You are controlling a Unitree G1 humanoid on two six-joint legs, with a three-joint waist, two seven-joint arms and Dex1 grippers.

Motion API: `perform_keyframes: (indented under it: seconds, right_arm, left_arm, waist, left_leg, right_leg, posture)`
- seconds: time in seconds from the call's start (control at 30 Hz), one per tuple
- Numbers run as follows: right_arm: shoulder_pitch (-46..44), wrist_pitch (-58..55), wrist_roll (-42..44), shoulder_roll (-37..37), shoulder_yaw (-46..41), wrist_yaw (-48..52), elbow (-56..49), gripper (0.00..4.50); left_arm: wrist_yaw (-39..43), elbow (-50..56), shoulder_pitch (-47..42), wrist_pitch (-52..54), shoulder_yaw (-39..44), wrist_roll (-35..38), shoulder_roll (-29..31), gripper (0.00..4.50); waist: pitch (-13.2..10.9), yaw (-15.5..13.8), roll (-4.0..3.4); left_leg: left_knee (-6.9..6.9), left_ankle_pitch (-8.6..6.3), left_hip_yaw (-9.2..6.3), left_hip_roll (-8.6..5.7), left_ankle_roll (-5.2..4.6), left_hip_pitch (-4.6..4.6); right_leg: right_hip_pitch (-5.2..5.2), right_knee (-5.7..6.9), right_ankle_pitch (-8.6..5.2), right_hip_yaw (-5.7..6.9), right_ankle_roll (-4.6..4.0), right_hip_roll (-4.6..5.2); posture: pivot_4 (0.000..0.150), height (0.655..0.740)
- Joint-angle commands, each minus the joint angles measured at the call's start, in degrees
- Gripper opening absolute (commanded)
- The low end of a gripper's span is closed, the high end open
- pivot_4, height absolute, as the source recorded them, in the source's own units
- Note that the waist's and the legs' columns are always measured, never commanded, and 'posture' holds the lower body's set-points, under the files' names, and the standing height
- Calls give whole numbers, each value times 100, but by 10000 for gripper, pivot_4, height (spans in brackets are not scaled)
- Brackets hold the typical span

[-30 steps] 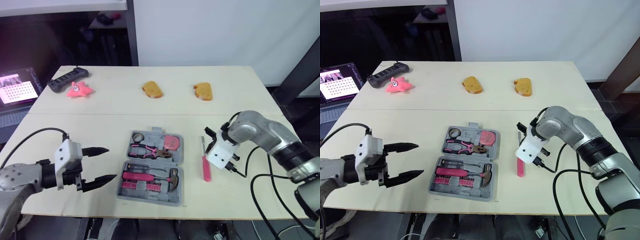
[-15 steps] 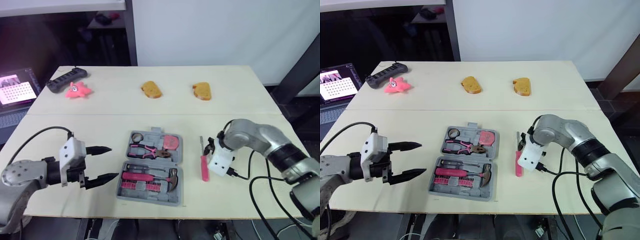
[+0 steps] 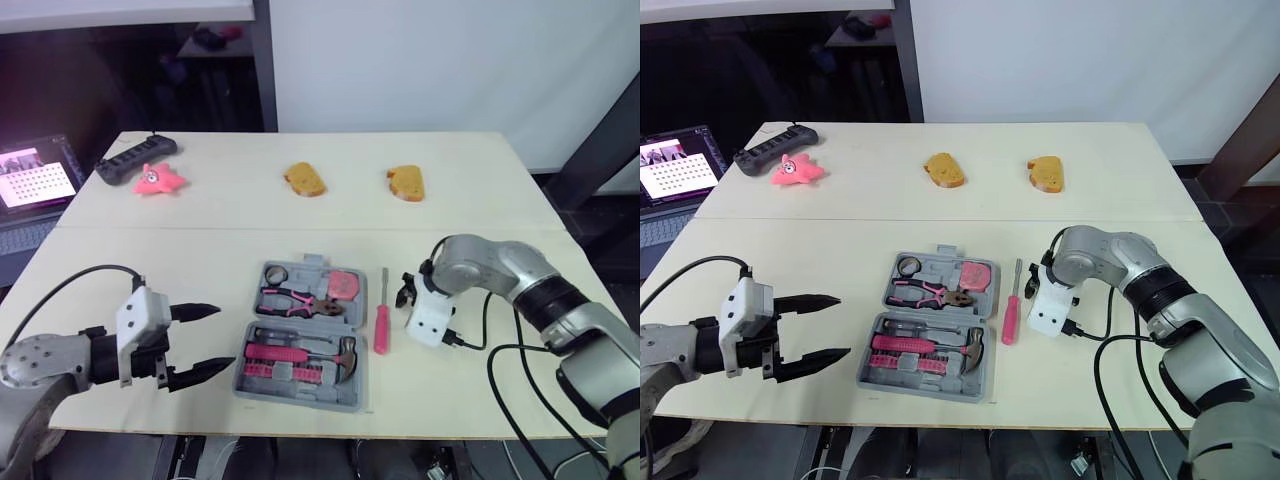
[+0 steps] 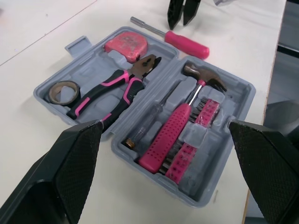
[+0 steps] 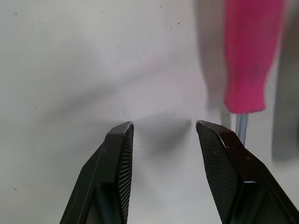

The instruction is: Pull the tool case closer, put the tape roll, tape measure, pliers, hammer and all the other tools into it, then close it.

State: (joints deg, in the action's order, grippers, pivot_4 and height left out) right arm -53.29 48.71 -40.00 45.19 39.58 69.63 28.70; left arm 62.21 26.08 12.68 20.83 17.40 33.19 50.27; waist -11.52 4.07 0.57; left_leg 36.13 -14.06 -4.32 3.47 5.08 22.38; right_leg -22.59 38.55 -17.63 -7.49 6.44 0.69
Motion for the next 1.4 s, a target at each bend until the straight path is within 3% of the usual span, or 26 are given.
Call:
perform_keyframes:
  seconds: [0.03, 0.37, 0.8, 1.07, 1.17, 1.23, 1.4]
  right_arm:
    - [-249, -184, 329, 11, -189, 308, -235, 22426]
    - [-258, -869, 1321, -191, -223, 1201, -1121, 22426]
    - [-148, -720, 715, -565, 135, 859, -659, 22426]
    - [-298, -541, 87, -1035, 442, 341, 141, 22426]
    - [-347, -518, 11, -1025, 499, 339, 319, 14355]
    - [-376, -558, 110, -962, 419, 426, 264, 4763]
    - [-316, -919, 336, -719, 129, 572, -38, 3089]
  left_arm:
    - [-14, 169, -25, -58, 143, 58, -7, 45000]
    - [10, 101, -139, -55, 105, 39, 15, 45000]
    - [-61, 195, -16, -67, 160, 10, -5, 45000]
    - [-109, 273, 30, -91, 120, 2, -25, 45000]
    - [-91, 279, 70, -106, 147, -6, -21, 45000]
    - [-83, 267, 83, -117, 156, -12, -16, 45000]
    - [-90, 228, 13, -138, 63, -40, -32, 45000]
  waist:
    - [0, 6, 0]
    - [0, -10, 0]
    - [0, 4, 0]
    - [2, 6, 3]
    - [5, 5, 9]
    - [7, 10, 12]
    - [5, -6, 9]
  left_leg:
    - [-1, 0, 0, 0, 0, 0]
    - [-1, 0, -2, 0, 0, 1]
    - [-1, 0, -2, 0, 0, 0]
    - [-1, 0, -1, 0, 0, 1]
    - [0, 0, -2, 1, 0, -3]
    - [1, 0, -2, 1, 0, -6]
    - [0, 0, -2, 0, 0, -5]
  right_leg:
    - [-1, 0, 0, 0, 0, 0]
    - [0, 0, 0, 1, 0, 0]
    - [-1, 0, 0, 2, 0, -1]
    - [-2, 0, 0, 2, 0, -1]
    - [3, 0, 0, 3, -1, -1]
    - [6, 0, 0, 2, -1, -1]
    - [5, 0, 0, 2, -1, -1]
  posture:
    - [1500, 7314]
    - [1500, 7314]
    - [1500, 7314]
    - [1500, 7314]
    - [1500, 7314]
    - [1500, 7314]
    - [1500, 7314]
